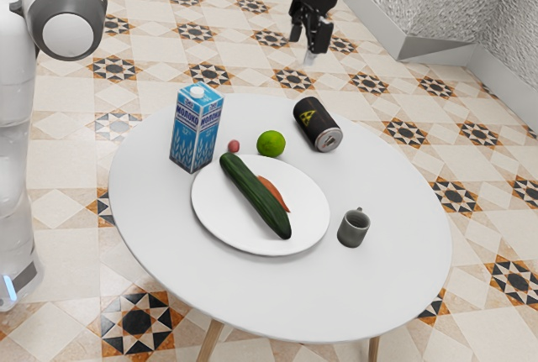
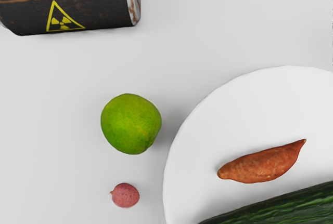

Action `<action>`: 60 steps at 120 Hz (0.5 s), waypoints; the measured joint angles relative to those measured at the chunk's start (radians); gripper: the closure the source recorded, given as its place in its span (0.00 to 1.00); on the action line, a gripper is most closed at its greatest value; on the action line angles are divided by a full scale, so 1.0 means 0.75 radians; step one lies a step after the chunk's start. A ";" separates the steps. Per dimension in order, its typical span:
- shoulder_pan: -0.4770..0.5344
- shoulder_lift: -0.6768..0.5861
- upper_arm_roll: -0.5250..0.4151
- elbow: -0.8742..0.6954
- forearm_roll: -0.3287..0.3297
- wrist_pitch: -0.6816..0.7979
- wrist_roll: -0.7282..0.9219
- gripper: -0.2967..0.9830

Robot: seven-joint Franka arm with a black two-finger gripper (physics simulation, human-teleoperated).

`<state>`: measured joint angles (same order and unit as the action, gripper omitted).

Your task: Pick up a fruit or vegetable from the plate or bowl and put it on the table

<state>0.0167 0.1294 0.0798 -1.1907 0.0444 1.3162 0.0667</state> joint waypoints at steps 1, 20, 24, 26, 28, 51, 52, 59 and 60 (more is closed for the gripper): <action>0.000 0.000 0.000 0.000 0.000 0.004 0.001 0.23; 0.000 0.000 0.000 0.000 0.000 0.055 0.013 0.23; 0.000 0.000 0.000 0.000 0.000 0.061 0.015 0.23; 0.000 0.000 0.000 0.001 0.000 0.064 0.016 0.23; 0.000 -0.001 0.000 0.003 0.000 0.067 0.017 0.23; -0.030 -0.101 -0.127 0.293 0.018 0.066 0.029 0.23; -0.037 -0.098 -0.134 0.295 0.018 0.067 0.029 0.23; -0.097 -0.059 -0.162 0.289 0.022 0.071 0.032 0.23; -0.103 -0.054 -0.164 0.285 0.023 0.072 0.032 0.23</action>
<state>-0.0608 0.0886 -0.0435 -0.9769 0.0616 1.3703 0.0906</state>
